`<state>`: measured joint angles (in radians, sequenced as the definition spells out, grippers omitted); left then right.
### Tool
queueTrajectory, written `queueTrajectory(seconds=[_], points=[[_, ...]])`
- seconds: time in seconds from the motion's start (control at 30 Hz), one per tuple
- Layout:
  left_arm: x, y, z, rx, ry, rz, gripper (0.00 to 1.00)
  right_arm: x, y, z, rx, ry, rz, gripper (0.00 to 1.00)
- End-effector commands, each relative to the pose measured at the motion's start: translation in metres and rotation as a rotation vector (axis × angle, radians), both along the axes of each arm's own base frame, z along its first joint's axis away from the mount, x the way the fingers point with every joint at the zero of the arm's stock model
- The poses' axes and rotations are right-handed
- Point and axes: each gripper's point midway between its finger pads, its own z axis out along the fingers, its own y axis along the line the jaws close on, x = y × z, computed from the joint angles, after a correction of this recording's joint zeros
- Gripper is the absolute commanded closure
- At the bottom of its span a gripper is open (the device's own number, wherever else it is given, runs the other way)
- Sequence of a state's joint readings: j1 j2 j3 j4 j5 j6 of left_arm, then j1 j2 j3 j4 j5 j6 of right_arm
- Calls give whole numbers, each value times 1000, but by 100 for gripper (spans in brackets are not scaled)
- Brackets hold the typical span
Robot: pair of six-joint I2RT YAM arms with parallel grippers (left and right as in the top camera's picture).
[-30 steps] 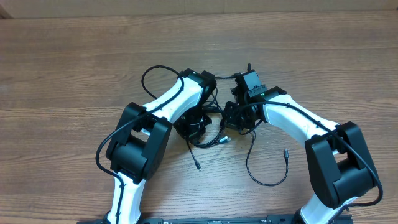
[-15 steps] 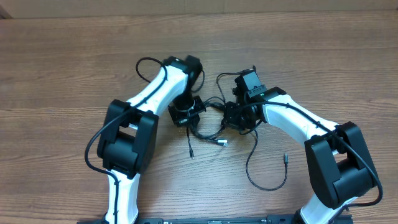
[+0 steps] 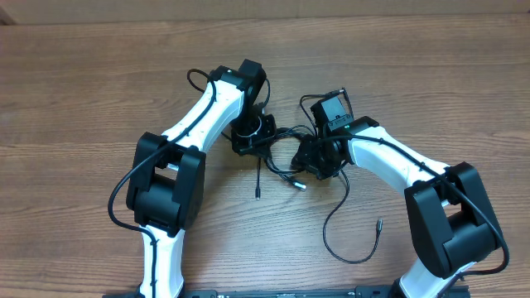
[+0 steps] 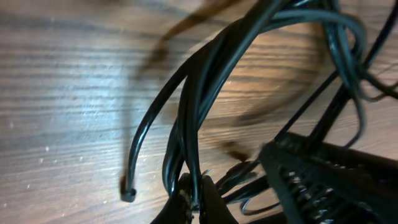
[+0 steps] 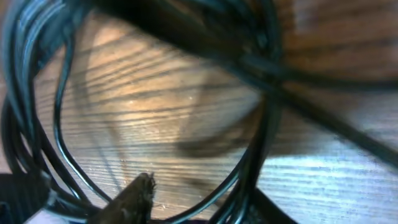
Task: Untangle cables
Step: 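Pull the left gripper up and left, separating cable loops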
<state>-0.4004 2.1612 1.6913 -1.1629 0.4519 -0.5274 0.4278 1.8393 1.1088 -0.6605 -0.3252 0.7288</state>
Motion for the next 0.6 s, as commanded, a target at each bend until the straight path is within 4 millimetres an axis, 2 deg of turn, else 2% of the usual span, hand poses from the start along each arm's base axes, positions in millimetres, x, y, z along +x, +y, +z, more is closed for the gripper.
queueTrajectory(seconds=[0.0,0.07,0.17,0.33,0.57], points=[[7,-14,8,-56,-39,-25,96,-9,6,2,4,45,-51,49],[11,-14,6,-39,-55,-15,96,-14,6,1,-4,59,-46,43],[14,-13,3,0,-70,5,96,-17,4,0,-17,74,-46,42],[14,-15,1,31,-86,3,96,-13,-8,-5,-87,46,-64,48],[17,-18,-1,30,-106,1,96,-14,-19,-22,-123,38,-154,48]])
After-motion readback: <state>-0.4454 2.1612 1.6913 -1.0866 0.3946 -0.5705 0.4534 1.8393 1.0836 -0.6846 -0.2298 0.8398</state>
